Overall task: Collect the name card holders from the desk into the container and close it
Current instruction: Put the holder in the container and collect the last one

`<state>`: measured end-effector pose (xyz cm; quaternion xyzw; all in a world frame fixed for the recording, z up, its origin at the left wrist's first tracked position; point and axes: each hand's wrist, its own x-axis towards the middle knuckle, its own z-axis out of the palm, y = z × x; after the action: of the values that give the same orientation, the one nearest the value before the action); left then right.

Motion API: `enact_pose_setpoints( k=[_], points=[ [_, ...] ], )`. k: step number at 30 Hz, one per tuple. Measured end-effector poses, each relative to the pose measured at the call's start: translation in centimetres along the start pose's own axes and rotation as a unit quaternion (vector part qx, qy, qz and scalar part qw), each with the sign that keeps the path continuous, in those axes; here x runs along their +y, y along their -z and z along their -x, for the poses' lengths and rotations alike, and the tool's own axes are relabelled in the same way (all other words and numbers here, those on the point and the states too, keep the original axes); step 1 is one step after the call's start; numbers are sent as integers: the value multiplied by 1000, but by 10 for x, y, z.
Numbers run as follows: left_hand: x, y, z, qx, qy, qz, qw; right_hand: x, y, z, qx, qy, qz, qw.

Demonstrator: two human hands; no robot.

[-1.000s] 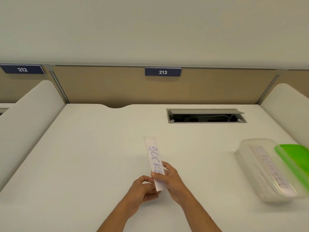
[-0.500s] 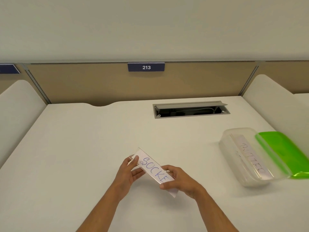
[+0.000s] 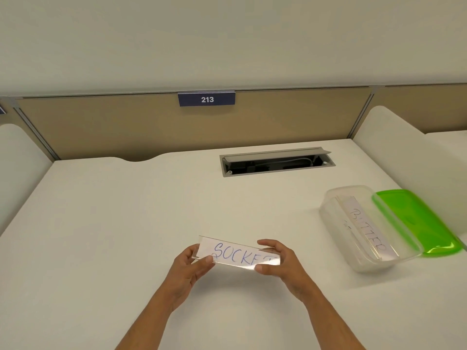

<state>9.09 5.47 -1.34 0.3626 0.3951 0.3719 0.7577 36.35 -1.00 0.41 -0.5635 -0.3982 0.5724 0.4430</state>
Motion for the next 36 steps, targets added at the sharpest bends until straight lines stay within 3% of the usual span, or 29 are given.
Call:
enact_pose_setpoints(
  k=[8,36],
  points=[
    [-2,2,-2,27,-34,10,999,0,7,5,-31,15,-37,999],
    [-12,-5,-9,6,-28,-5,1000,4,27,9,11,49,25,998]
  ],
)
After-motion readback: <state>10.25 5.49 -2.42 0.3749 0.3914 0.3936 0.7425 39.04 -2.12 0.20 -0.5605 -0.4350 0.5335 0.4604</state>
